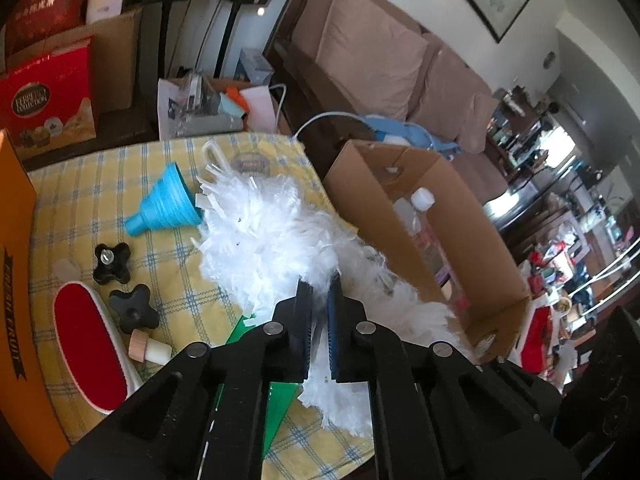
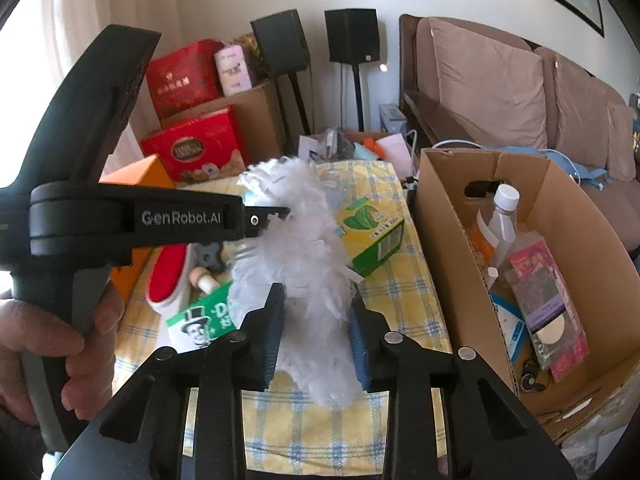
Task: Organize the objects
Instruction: 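Close the right gripper on the white feather duster and lift it, then carry the feather duster over the orange-rimmed box and lower it inside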
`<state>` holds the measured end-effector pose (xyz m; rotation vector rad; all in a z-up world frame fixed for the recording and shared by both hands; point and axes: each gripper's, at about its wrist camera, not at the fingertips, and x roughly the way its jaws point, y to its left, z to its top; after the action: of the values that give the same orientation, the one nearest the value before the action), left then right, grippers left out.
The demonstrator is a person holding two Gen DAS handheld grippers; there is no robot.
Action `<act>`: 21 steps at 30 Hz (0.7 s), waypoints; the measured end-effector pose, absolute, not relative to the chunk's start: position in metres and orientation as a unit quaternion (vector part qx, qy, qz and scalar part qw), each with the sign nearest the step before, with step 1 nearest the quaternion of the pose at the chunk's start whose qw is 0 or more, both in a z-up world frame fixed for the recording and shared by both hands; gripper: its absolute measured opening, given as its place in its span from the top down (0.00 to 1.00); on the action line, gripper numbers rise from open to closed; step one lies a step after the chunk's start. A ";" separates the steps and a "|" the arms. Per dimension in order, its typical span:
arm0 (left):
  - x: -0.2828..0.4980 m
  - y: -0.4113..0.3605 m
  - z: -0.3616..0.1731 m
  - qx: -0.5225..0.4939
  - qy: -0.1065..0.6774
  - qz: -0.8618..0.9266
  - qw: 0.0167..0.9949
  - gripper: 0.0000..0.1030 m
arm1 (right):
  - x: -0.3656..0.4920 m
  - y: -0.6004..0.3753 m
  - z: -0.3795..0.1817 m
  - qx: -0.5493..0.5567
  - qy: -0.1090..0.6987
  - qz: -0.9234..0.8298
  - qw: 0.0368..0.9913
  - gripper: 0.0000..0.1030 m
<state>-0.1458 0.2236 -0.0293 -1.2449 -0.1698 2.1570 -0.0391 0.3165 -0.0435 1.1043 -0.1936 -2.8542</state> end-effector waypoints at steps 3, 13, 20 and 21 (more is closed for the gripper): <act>-0.137 0.218 -0.017 -0.457 -0.064 0.827 0.321 0.94 | -0.032 0.317 -0.035 0.349 -0.069 -0.934 0.040 0.72; -0.112 0.170 0.027 -0.406 -0.099 0.845 0.333 0.94 | -0.001 0.289 0.005 0.302 -0.063 -0.949 0.066 0.72; -0.094 0.117 0.048 -0.376 -0.116 0.867 0.306 0.94 | 0.009 0.250 0.025 0.286 -0.045 -0.951 0.109 0.72; -0.093 0.109 0.049 -0.374 -0.118 0.869 0.302 0.94 | 0.008 0.242 0.026 0.285 -0.042 -0.950 0.117 0.72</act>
<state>-0.0927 0.1092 0.0493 -0.9910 -0.3137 2.3051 0.0083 0.2421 0.0264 0.8357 -0.1223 -2.7826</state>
